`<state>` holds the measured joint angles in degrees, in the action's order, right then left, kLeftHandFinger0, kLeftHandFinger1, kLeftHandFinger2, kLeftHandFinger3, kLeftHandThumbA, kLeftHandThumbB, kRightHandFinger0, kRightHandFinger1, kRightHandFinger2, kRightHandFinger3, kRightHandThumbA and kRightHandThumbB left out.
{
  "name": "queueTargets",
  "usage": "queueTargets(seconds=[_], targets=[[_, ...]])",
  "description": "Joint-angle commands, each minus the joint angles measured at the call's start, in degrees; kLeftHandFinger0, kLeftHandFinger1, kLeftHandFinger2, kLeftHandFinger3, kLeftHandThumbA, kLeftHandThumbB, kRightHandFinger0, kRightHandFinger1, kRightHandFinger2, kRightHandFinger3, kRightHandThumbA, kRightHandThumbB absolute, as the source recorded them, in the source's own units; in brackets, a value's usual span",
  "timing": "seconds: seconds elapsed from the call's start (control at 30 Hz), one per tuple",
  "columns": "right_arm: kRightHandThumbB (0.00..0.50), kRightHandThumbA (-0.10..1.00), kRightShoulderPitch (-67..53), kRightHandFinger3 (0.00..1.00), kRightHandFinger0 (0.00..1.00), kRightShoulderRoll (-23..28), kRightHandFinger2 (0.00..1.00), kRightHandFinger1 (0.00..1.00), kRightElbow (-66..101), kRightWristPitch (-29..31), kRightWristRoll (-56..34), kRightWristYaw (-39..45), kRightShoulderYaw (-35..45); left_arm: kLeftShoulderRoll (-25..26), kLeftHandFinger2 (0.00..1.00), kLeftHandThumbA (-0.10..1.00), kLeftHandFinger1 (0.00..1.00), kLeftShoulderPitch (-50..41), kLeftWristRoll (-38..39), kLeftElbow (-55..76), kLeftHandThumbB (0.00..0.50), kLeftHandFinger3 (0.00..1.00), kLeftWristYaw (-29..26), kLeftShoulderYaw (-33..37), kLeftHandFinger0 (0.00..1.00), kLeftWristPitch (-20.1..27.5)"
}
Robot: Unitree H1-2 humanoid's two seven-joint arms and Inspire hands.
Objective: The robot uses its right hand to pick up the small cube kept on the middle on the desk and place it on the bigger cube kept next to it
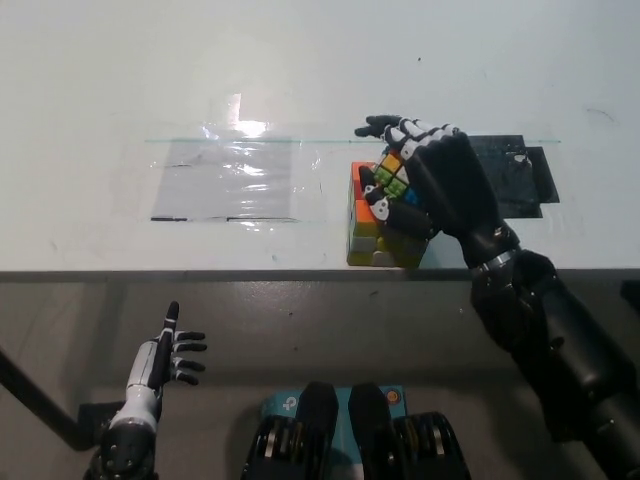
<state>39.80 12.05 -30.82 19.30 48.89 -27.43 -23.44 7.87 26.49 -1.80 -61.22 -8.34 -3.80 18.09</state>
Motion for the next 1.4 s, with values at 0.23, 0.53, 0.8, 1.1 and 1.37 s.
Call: queueTargets(seconds=[0.23, 0.53, 0.8, 1.1, 1.37], targets=[[0.395, 0.99, -0.8, 1.00, 1.00, 0.7, 1.00, 1.00, 7.4, -8.5, 3.5, 11.0, -2.6, 1.1, 0.61, 1.00, 0.48, 0.8, -0.8, 1.3, 0.080, 0.58, 0.2, 1.0, 0.46, 1.1], [0.376, 0.89, -1.4, 1.00, 1.00, 1.8, 1.00, 1.00, 10.3, -9.3, 4.4, 12.1, -3.1, 0.7, 0.65, 1.00, 0.53, -1.3, -1.1, 3.6, 0.075, 0.62, -0.3, 1.2, 0.49, -1.4], [0.372, 0.81, -1.1, 1.00, 1.00, 2.0, 1.00, 1.00, 10.5, -9.0, 4.5, 12.5, -3.5, 0.5, 0.61, 1.00, 0.50, -2.5, -0.9, 4.5, 0.096, 0.58, 0.0, 1.0, 0.46, -1.4], [0.398, 0.92, -1.3, 1.00, 1.00, 3.3, 1.00, 1.00, 14.1, -9.4, 5.9, 13.7, -3.6, 0.1, 0.63, 1.00, 0.50, -4.0, -1.5, 4.6, 0.086, 0.60, -0.4, 1.2, 0.46, -0.7], [0.383, 0.94, -1.6, 1.00, 1.00, 3.2, 1.00, 1.00, 17.6, -9.5, 4.6, 17.3, -3.1, 0.0, 0.56, 1.00, 0.45, -4.7, -1.2, 4.6, 0.091, 0.52, -0.5, 0.9, 0.41, -0.1]])
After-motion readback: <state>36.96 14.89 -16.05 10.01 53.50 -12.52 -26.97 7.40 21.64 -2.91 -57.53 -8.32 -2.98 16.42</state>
